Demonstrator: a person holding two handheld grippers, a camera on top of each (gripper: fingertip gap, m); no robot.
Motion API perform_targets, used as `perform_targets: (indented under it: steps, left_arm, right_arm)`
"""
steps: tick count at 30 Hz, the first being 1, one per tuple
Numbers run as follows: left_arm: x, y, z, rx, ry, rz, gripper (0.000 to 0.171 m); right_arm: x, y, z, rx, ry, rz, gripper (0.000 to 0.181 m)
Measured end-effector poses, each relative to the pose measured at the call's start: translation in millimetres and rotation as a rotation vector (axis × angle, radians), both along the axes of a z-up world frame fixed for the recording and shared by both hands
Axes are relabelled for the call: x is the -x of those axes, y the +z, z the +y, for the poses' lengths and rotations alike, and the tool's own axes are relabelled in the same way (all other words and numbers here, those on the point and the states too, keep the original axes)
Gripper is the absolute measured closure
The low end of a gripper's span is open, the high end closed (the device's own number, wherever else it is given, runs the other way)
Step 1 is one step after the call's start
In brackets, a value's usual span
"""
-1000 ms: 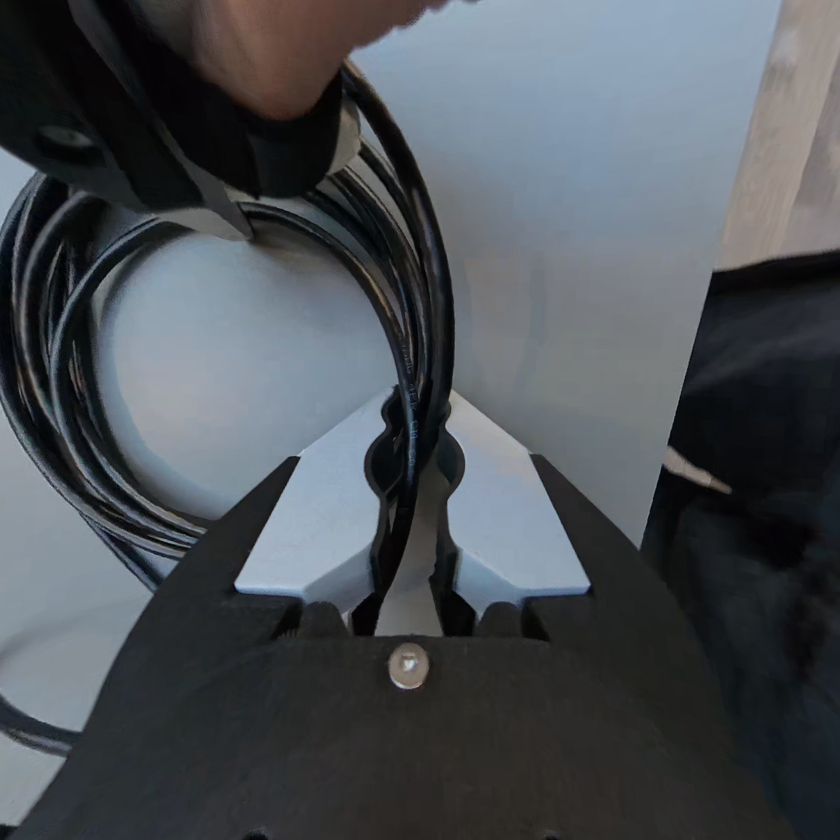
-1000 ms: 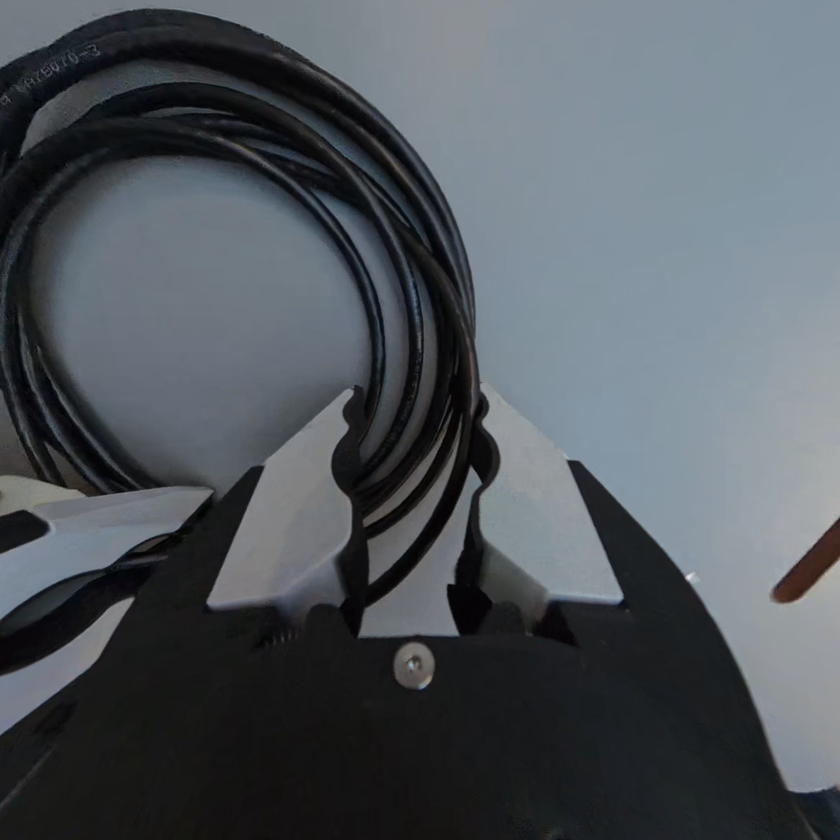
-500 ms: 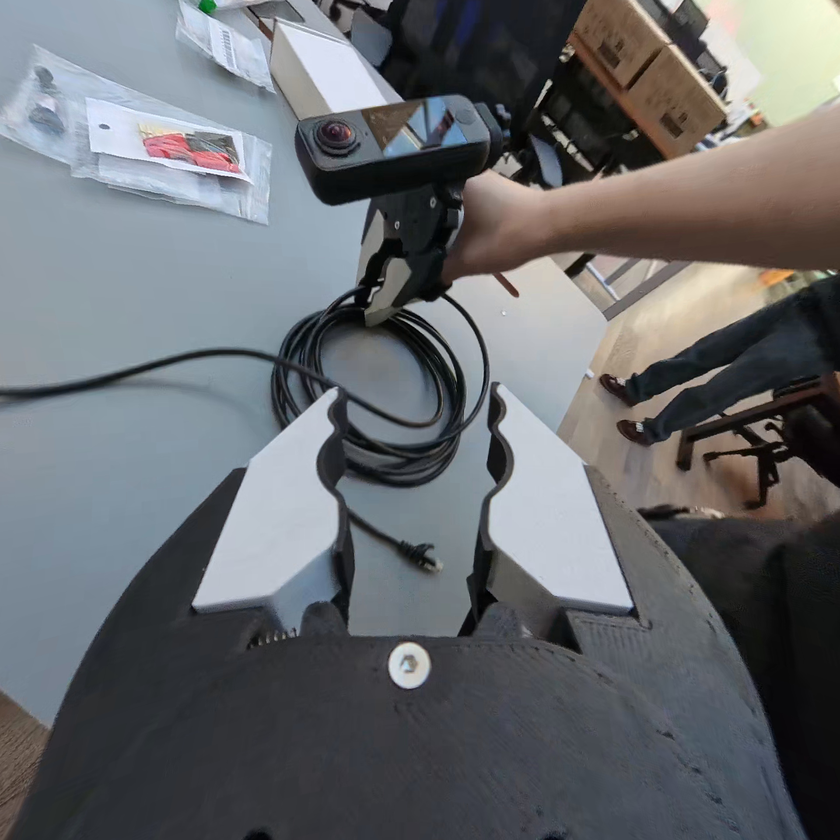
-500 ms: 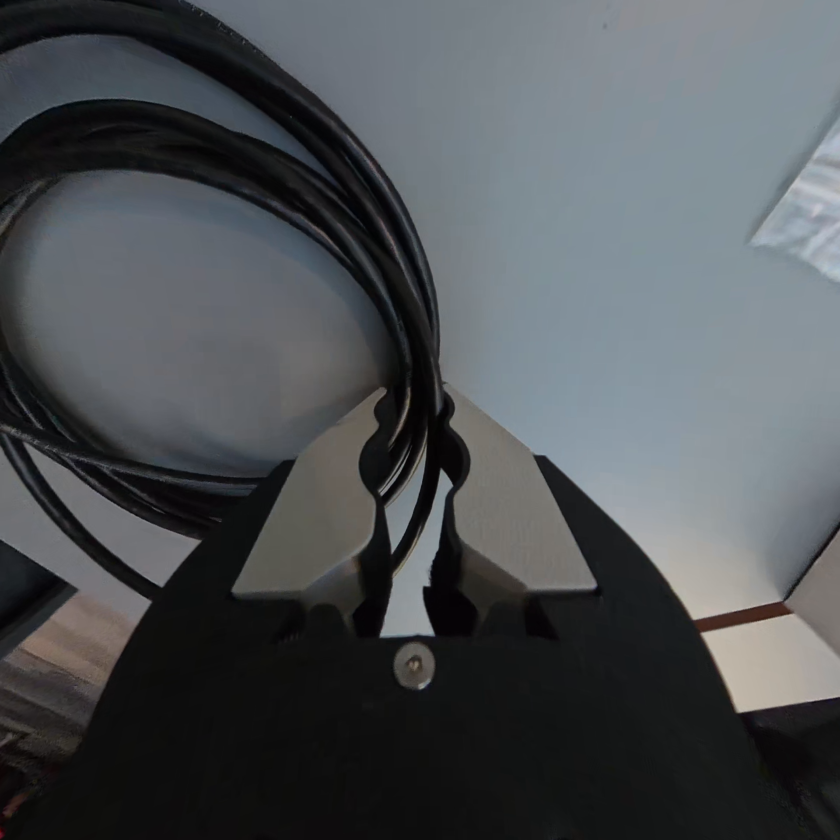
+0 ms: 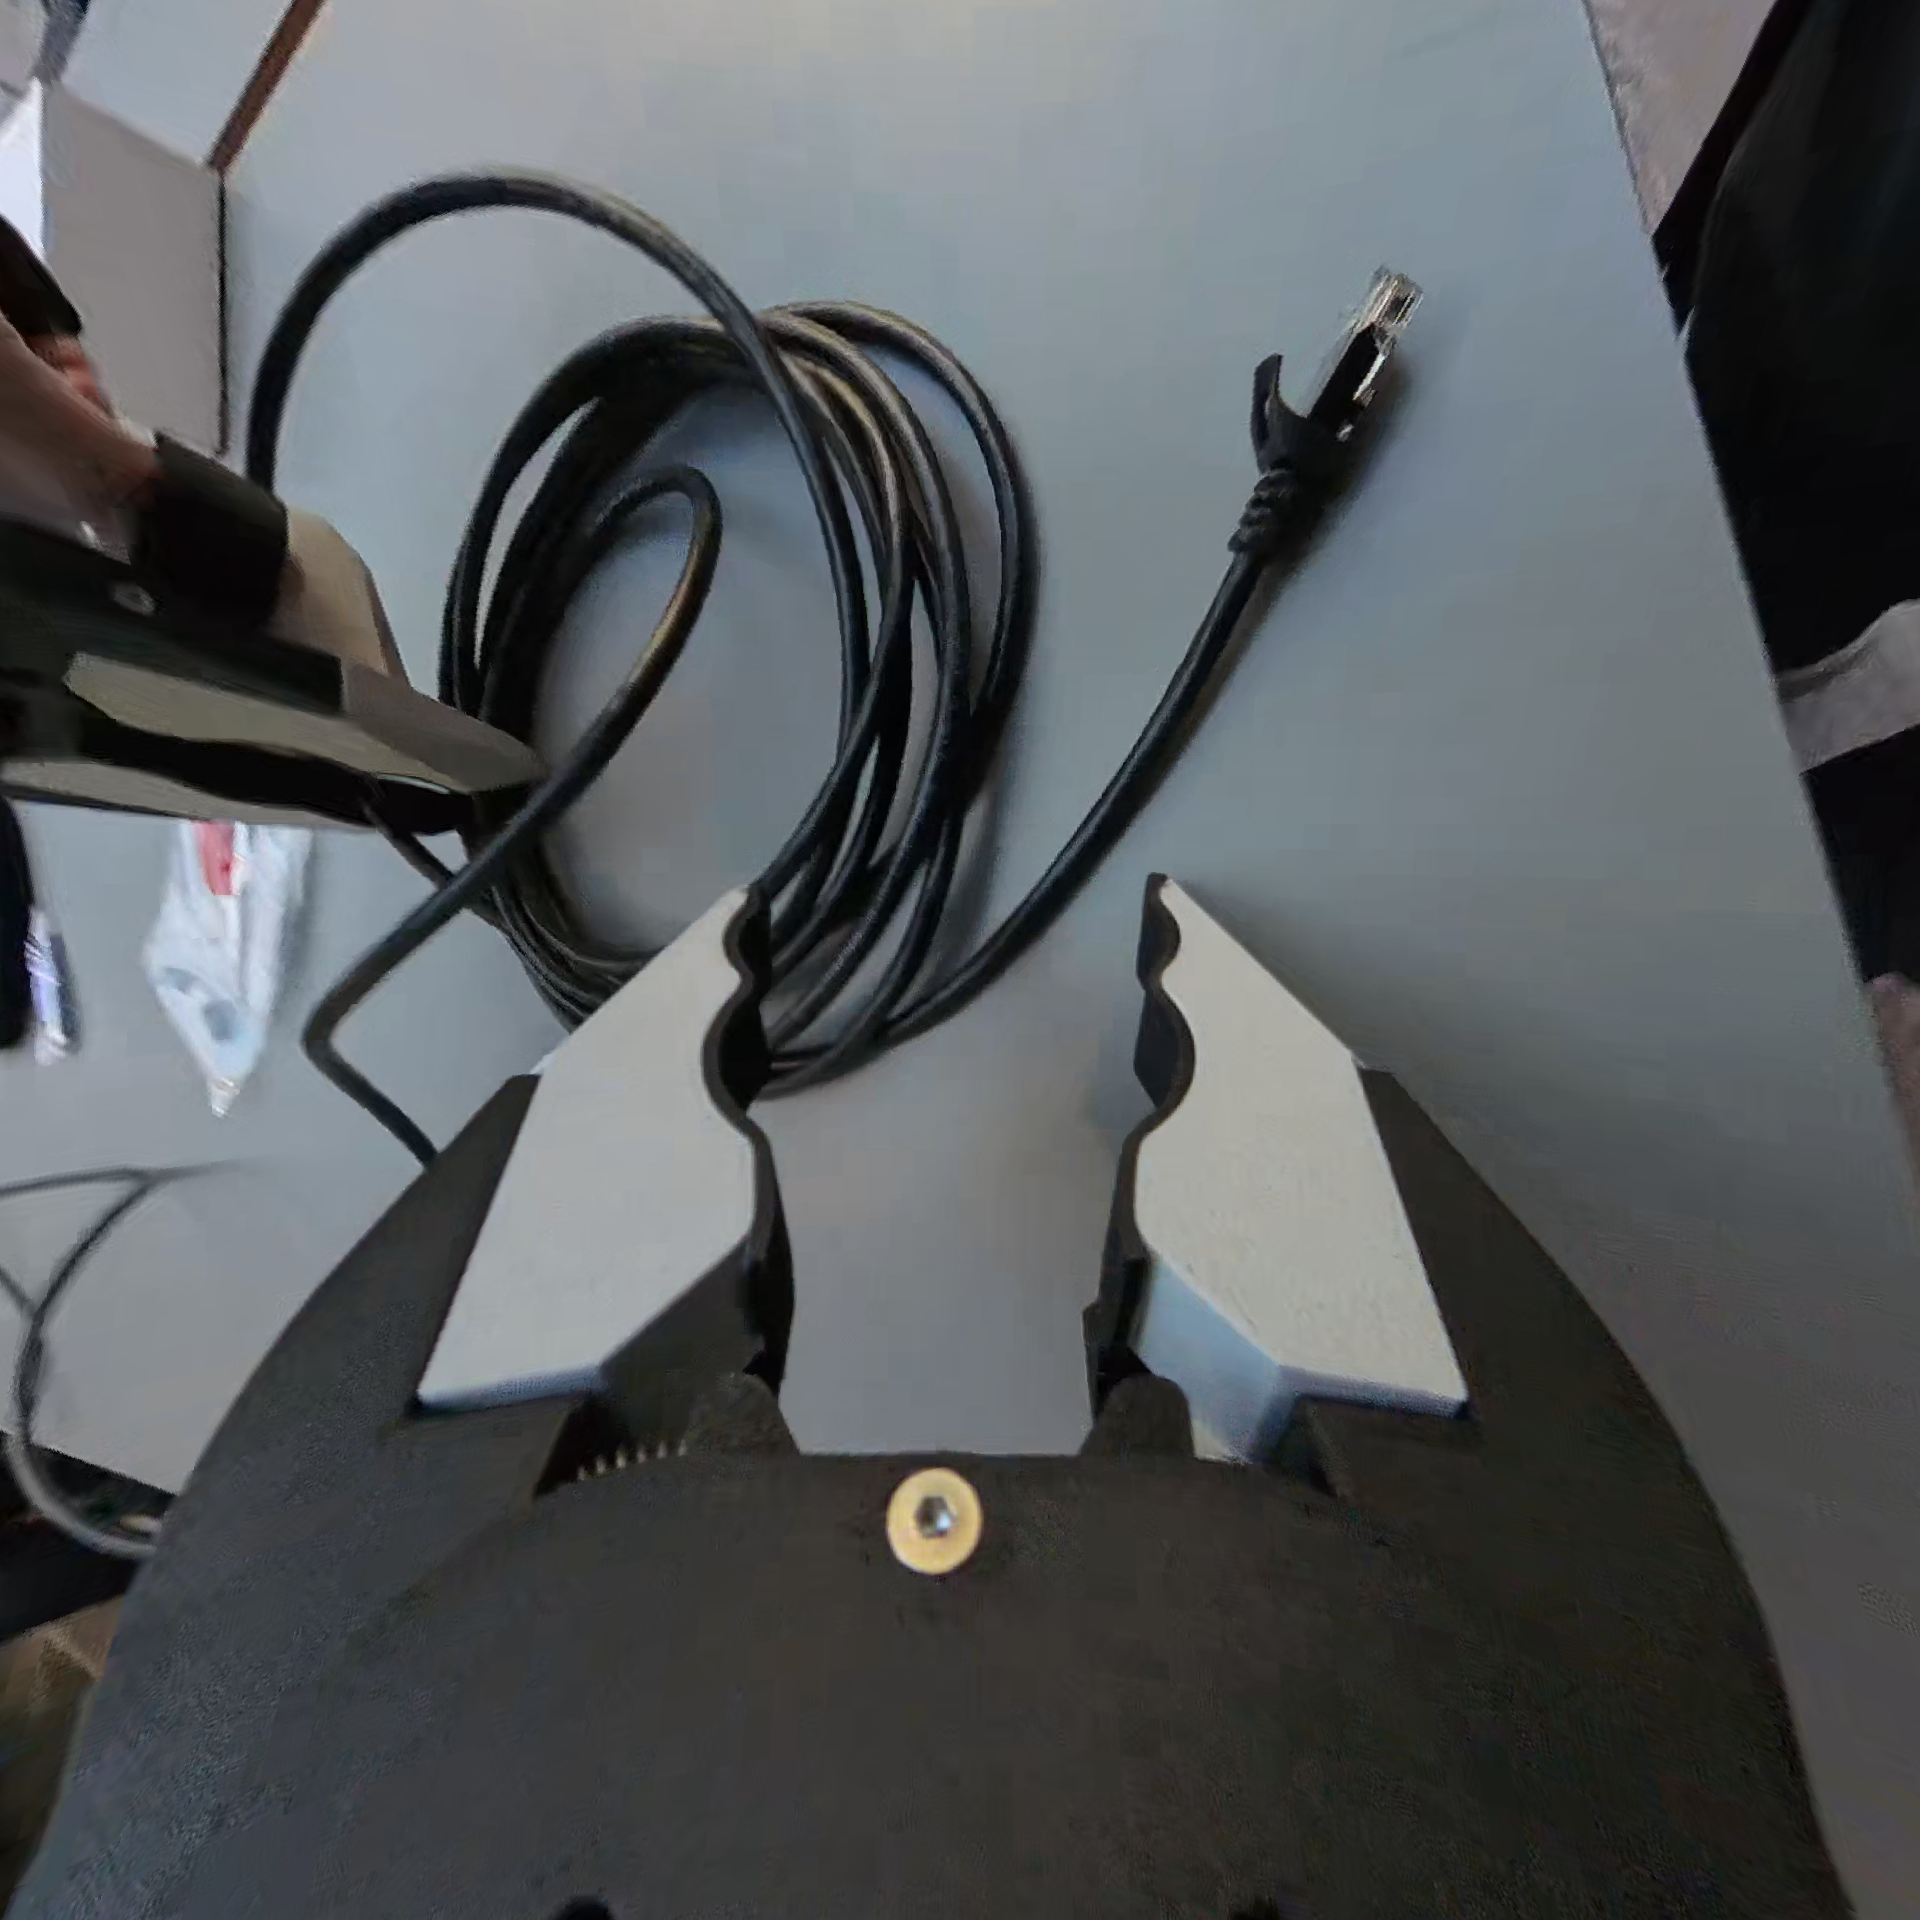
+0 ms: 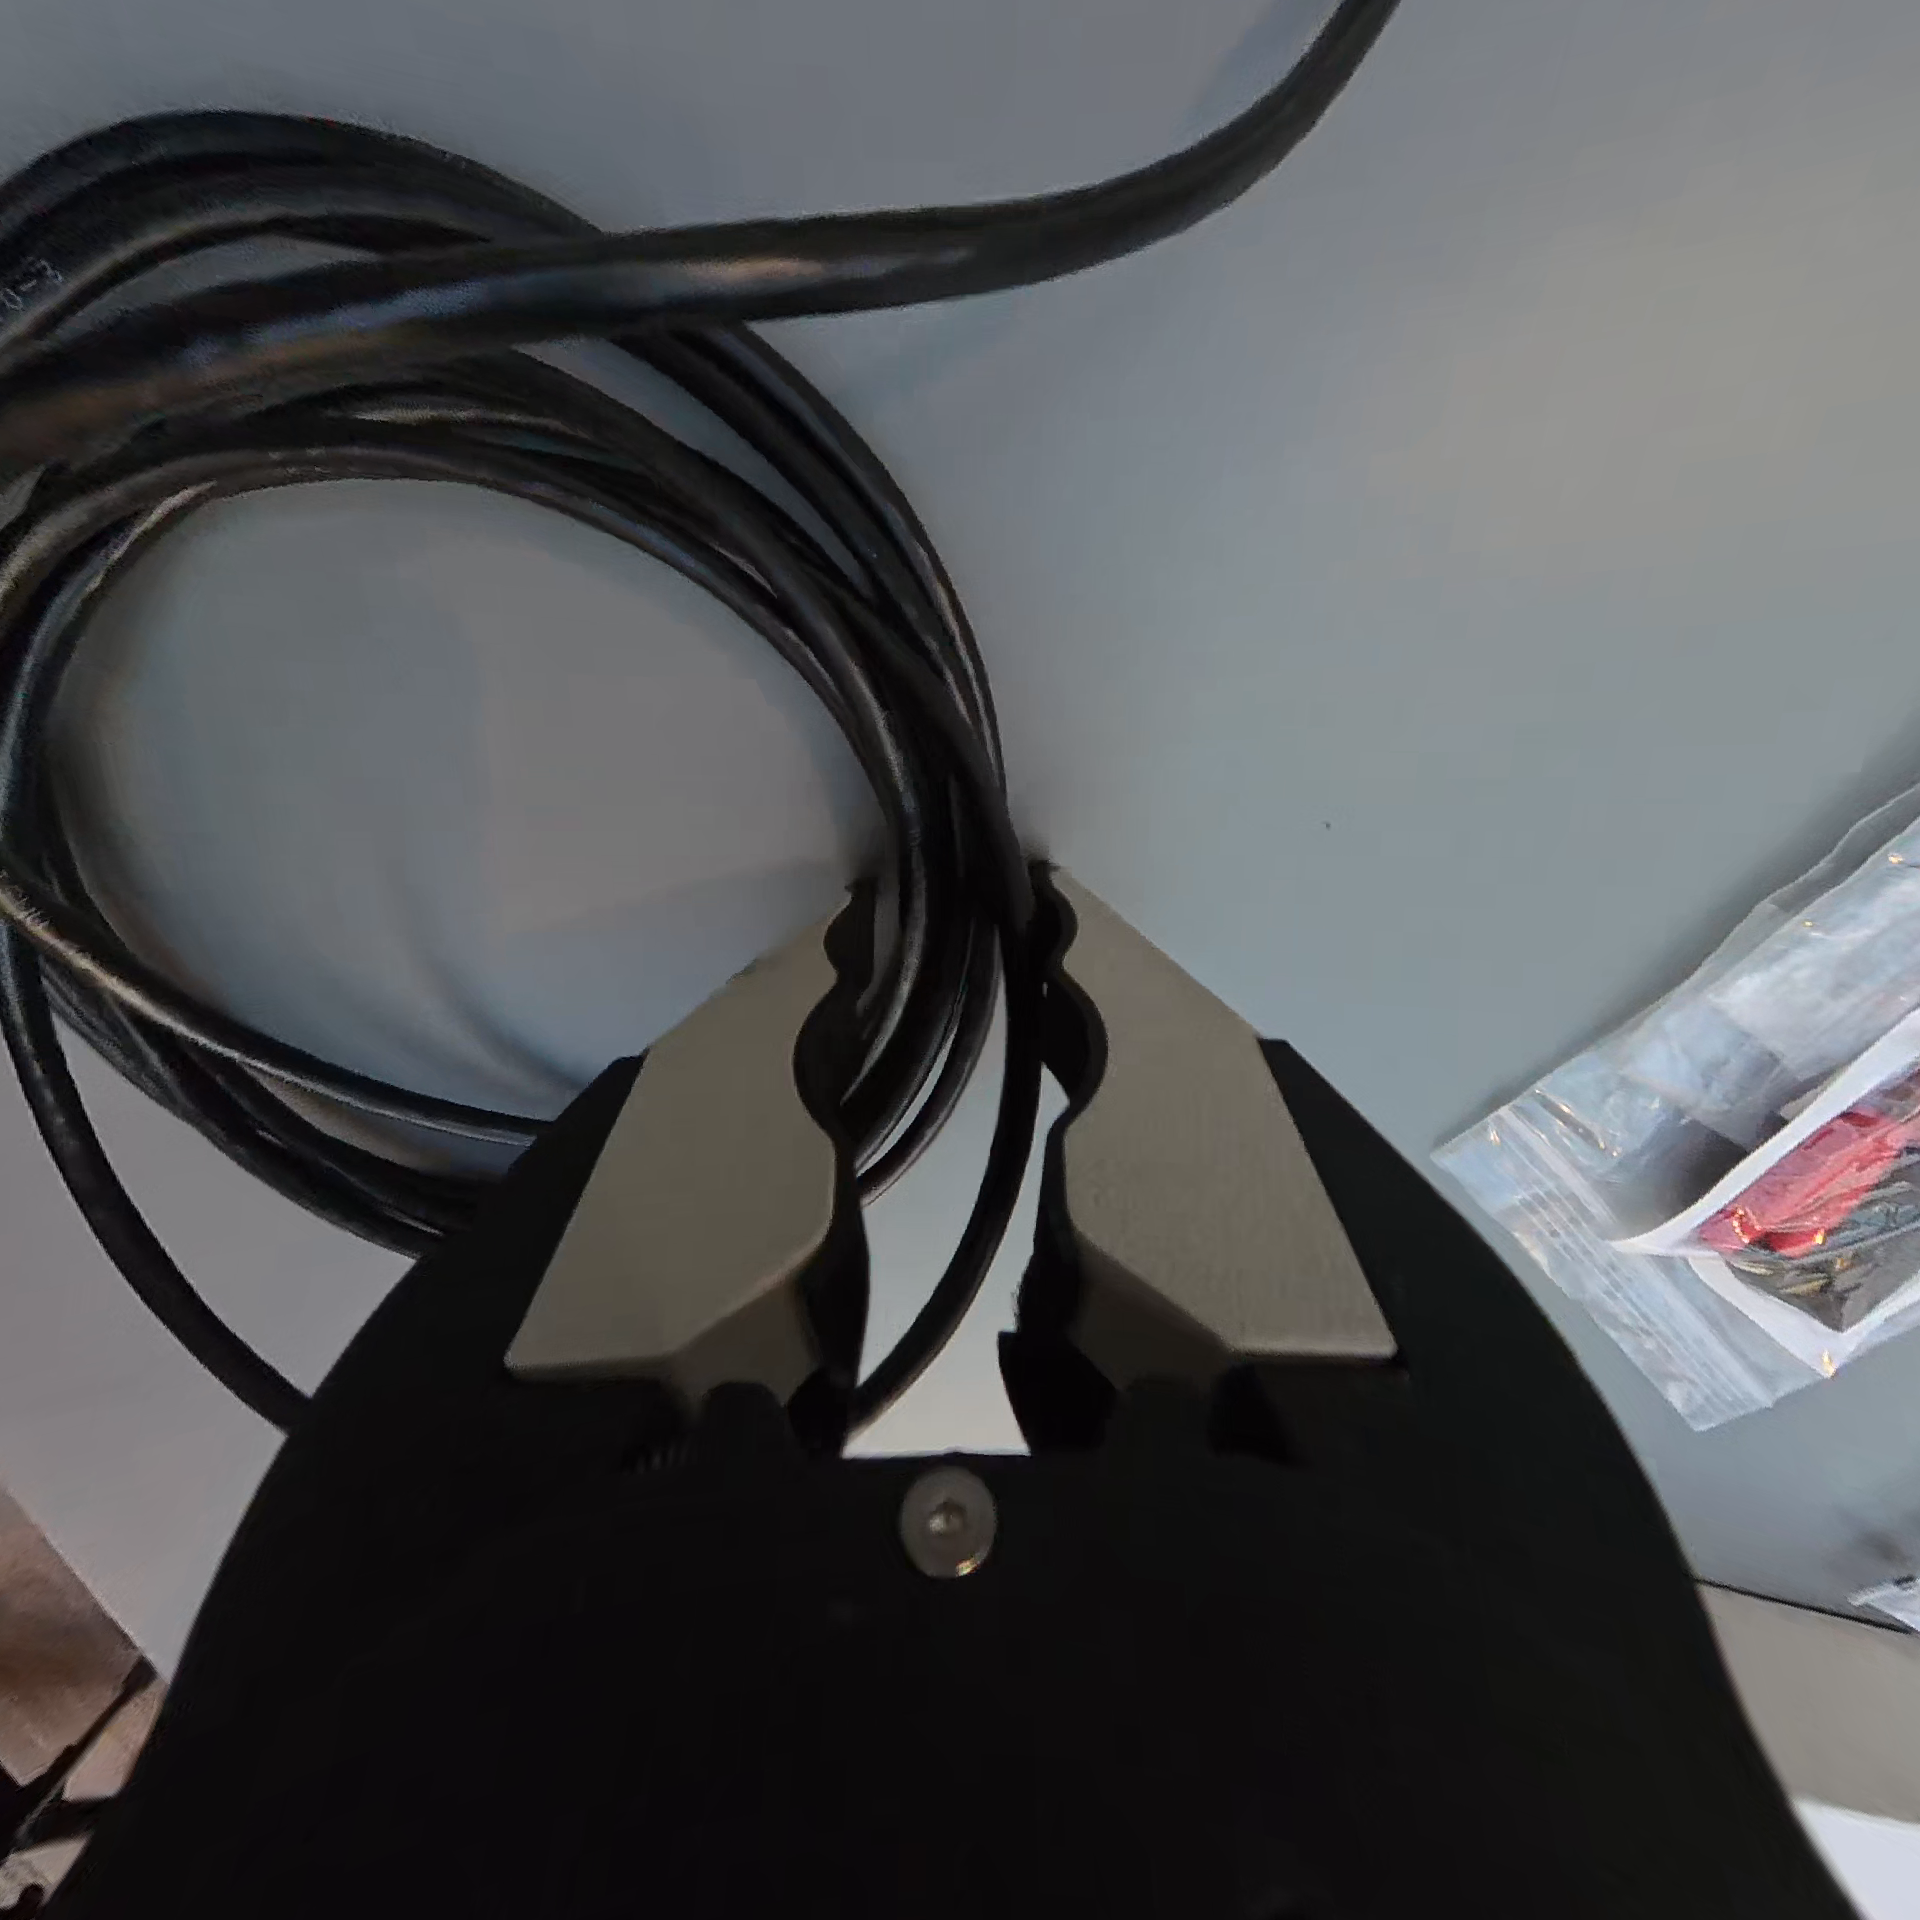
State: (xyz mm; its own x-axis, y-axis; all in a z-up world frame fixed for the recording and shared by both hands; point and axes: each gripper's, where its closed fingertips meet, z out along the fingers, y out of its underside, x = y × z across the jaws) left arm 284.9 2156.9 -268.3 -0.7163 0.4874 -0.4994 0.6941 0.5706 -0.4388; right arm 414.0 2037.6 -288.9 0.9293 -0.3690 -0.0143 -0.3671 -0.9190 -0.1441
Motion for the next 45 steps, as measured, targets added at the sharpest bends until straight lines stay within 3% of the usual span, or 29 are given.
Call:
perform_targets:
  steps: [3, 6, 9, 12, 14, 16, 17, 19, 21, 24, 27, 32, 34, 36, 39, 41, 43, 45]
  left_arm:
    - [-6.5, 8.2, -14.9, 0.014, -0.119, -0.111, 0.099]
    - [-7.1, 32.2, -16.4, 0.032, -0.196, -0.111, 0.111]
    - [-18.7, 73.0, -11.4, 0.052, -0.131, 0.054, 0.127]
    - [-76.8, 93.6, -11.7, 0.059, 0.014, 0.137, 0.125]
    - [-132.2, 76.5, -13.5, -0.017, 0.09, 0.078, 0.113]
    - [-174.3, 53.4, -18.8, -0.1, 0.122, 0.034, 0.111]
    - [-191.5, 41.0, -20.8, -0.144, 0.129, 0.006, 0.111]
    - [-219.6, 15.5, -20.3, -0.242, 0.13, -0.068, 0.106]
    - [-233.1, -2.6, -19.5, -0.3, 0.12, -0.1, 0.11]
    - [-231.6, -13.2, -19.4, -0.334, 0.098, -0.049, 0.134]
    - [-217.1, -19.4, -8.7, -0.41, 0.068, -0.008, 0.164]
    - [-156.0, -21.0, 15.6, -0.477, 0.018, 0.066, 0.169]
    - [-134.8, -20.8, 24.5, -0.447, 0.041, 0.078, 0.169]
    - [-114.8, -20.5, 32.4, -0.412, 0.048, 0.103, 0.169]
    - [-105.7, -20.1, 39.3, -0.366, 0.029, 0.064, 0.169]
    - [-108.1, -19.9, 43.8, -0.357, -0.011, -0.001, 0.169]
    - [-112.7, -19.6, 48.4, -0.345, -0.071, -0.074, 0.169]
    - [-117.4, -19.3, 52.0, -0.33, -0.135, -0.138, 0.169]
  right_arm:
    - [0.3, 3.3, -7.3, -0.025, -0.086, -0.044, 0.143]
    - [-0.5, 23.9, -10.3, -0.122, -0.221, -0.133, 0.129]
    - [9.7, 66.4, -10.4, -0.271, -0.349, -0.229, 0.126]
    - [56.2, 103.7, 29.7, -0.588, -0.404, -0.142, 0.126]
    - [76.2, 96.9, 57.5, -0.654, -0.431, -0.119, 0.116]
    - [85.3, 70.5, 80.4, -0.608, -0.461, -0.07, 0.113]
    - [86.9, 60.4, 90.5, -0.595, -0.486, -0.036, 0.122]
    - [88.7, 46.6, 93.4, -0.527, -0.517, -0.015, 0.175]
    - [96.8, 51.8, 90.3, -0.524, -0.47, -0.034, 0.178]
    - [115.2, 78.9, 73.7, -0.545, -0.337, -0.152, 0.178]
    - [145.0, 83.1, 54.7, -0.491, -0.198, -0.162, 0.179]
    - [181.8, 56.9, 44.4, -0.355, 0.008, -0.095, 0.178]
    - [184.1, 50.8, 45.1, -0.338, 0.026, -0.118, 0.178]
    - [180.1, 57.9, 48.0, -0.414, -0.099, -0.124, 0.173]
    - [162.0, 94.5, 36.7, -0.613, -0.536, -0.129, 0.128]
    - [147.0, 142.1, 24.5, -0.941, -0.912, -0.126, 0.13]
    - [132.9, 177.9, 5.0, -1.207, -1.161, -0.172, 0.152]
    - [124.4, 166.0, 15.9, -1.113, -1.131, -0.147, 0.152]
